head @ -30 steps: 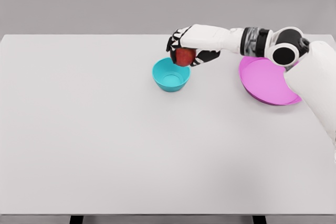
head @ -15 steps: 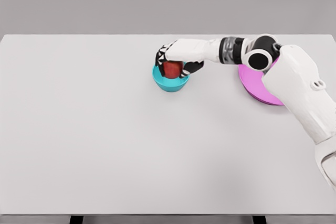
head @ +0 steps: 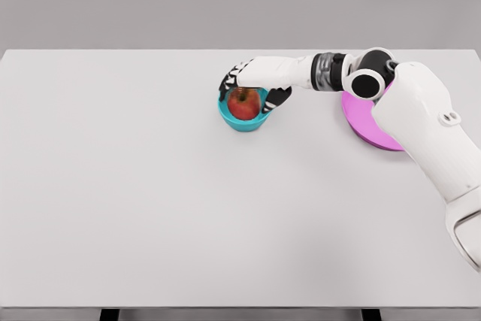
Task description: Put the apple from the pink plate into the blue bowl with your right arm
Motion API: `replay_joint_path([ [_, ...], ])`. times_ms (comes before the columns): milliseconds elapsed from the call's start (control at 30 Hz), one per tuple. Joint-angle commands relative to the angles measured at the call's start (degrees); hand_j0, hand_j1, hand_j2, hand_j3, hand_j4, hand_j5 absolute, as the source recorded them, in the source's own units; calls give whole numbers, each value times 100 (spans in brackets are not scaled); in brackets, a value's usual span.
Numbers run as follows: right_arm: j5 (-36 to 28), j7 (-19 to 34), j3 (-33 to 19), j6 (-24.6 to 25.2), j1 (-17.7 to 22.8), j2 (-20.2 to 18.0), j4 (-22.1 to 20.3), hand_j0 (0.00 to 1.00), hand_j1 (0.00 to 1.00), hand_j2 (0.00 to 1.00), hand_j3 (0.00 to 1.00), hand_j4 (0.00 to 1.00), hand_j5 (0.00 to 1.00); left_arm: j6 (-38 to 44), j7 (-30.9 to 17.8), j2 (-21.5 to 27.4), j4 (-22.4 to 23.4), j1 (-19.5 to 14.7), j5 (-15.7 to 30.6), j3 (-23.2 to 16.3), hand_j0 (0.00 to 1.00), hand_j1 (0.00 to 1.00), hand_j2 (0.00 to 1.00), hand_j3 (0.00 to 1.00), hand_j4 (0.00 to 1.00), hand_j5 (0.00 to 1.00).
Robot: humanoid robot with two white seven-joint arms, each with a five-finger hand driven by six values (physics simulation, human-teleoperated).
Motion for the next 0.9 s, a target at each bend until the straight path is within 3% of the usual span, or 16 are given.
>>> replay_joint_path([
  [0,-32,-3,-6,16,0,1,-5,100,100,100,100,100,100,0,-1,0,0,0,1,0,100,100,100,100,100,100],
  [200,-68,-3,-68,16,-61,-78,-128,100,100,100,100,100,100,0,-1,0,0,0,1,0,100,100,100,100,100,100],
  [267,-103,-3,-164,16,-97,-350,-514,100,100,100,100,100,100,0,-1,0,0,0,1,0,100,100,100,100,100,100],
  [333,-120,-3,-788,16,26,-886,-1244,100,100,100,100,100,100,0,-1,0,0,0,1,0,100,100,100,100,100,100],
  [367,-120,-3,-937,16,132,-1097,-1411,100,100,100,100,100,100,0,-1,0,0,0,1,0,100,100,100,100,100,100],
  [467,-226,-3,-1219,16,351,-1449,-1455,100,100,100,100,100,100,0,-1,0,0,0,1,0,100,100,100,100,100,100],
  [667,-419,-3,-1966,16,1248,-2407,-1376,100,100,100,100,100,100,0,-1,0,0,0,1,0,100,100,100,100,100,100],
  [767,-410,-3,-2861,16,2012,-2408,-1464,100,100,100,100,100,100,0,-1,0,0,0,1,0,100,100,100,100,100,100],
  [800,-419,-3,-3538,16,2399,-2364,-1578,100,100,100,100,100,100,0,-1,0,0,0,1,0,100,100,100,100,100,100],
  [867,-410,-3,-4136,16,2909,-2100,-1965,100,100,100,100,100,100,0,-1,0,0,0,1,0,100,100,100,100,100,100],
])
